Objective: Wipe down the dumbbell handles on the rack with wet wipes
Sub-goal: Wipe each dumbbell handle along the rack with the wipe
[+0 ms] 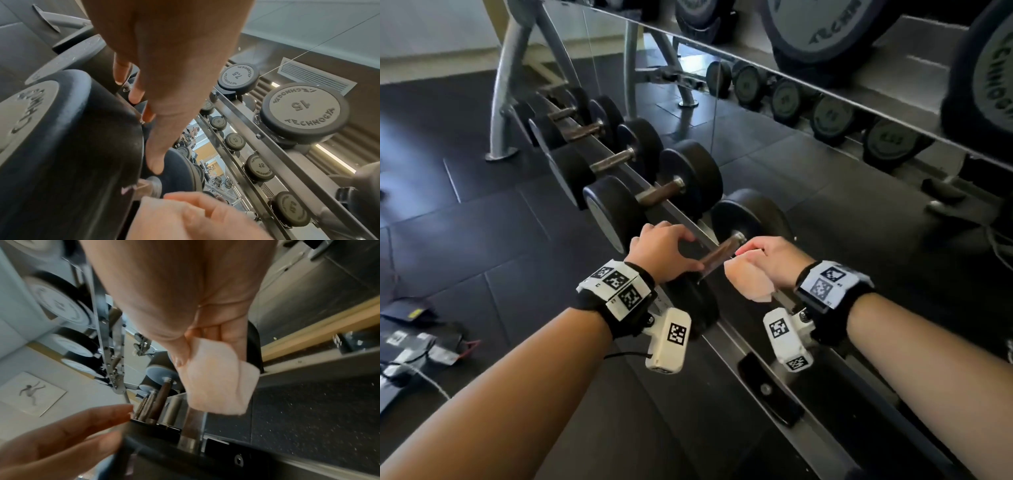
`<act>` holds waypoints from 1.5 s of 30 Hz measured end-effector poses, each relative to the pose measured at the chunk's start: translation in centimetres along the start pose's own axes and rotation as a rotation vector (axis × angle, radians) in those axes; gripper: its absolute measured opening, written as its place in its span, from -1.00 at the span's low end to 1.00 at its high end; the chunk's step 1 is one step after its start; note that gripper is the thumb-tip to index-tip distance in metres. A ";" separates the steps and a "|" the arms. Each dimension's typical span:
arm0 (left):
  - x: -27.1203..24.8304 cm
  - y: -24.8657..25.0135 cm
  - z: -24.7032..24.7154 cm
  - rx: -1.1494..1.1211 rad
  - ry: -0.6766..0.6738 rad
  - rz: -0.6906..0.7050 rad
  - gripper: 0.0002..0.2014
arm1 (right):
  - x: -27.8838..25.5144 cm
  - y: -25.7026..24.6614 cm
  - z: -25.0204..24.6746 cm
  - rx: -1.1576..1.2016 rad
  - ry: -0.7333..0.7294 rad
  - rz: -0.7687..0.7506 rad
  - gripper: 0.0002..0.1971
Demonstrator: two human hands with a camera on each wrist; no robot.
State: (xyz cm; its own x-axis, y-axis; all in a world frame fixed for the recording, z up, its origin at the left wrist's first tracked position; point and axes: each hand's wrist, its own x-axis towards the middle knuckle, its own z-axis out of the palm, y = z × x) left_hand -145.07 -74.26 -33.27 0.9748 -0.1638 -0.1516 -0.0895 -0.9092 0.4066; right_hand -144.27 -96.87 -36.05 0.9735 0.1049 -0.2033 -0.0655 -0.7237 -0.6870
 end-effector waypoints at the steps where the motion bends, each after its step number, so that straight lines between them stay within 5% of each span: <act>1: 0.6 -0.5 0.1 0.030 -0.016 -0.025 -0.26 | 1.0 0.5 0.7 -0.007 0.002 0.013 -0.91; 5: 1.9 -2.5 1.5 -0.134 -0.100 -0.133 0.09 | 3.7 1.9 2.2 -0.068 -0.002 0.014 -0.75; 11: 1.8 -3.9 3.3 -0.346 0.007 -0.168 0.14 | 6.4 -0.4 2.4 0.037 0.304 -0.313 -0.78; 15: 1.3 -4.0 3.6 -0.390 0.055 -0.156 0.13 | 7.2 1.2 3.8 -0.385 0.090 -0.550 -0.63; 18: 1.5 -4.0 3.6 -0.390 0.044 -0.169 0.18 | 7.4 3.4 4.6 -0.544 -0.059 -0.487 -0.50; 25: 1.7 -4.3 4.1 -0.409 0.068 -0.174 0.19 | 6.3 3.6 5.6 -0.518 0.019 -0.531 -0.55; 29: 1.7 -4.4 4.2 -0.433 0.082 -0.173 0.21 | 4.6 2.6 6.9 -0.446 -0.054 -0.628 -0.51; 35: 1.7 -4.5 4.3 -0.442 0.072 -0.175 0.20 | 5.7 2.5 3.4 -0.627 0.036 -0.393 -0.52; 41: 1.4 -4.4 4.2 -0.425 0.093 -0.163 0.20 | 3.3 1.8 6.6 -0.465 -0.109 -0.592 -0.44; 45: 1.2 -4.4 4.1 -0.440 0.077 -0.170 0.20 | 4.8 2.0 4.5 -0.597 -0.079 -0.485 -0.33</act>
State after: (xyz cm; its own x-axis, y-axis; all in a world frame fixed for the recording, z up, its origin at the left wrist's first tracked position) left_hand -144.32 -72.08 -38.96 0.9819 0.0173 -0.1884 0.1513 -0.6696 0.7272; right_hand -140.74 -94.69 -41.53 0.8433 0.5359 -0.0400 0.5152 -0.8273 -0.2240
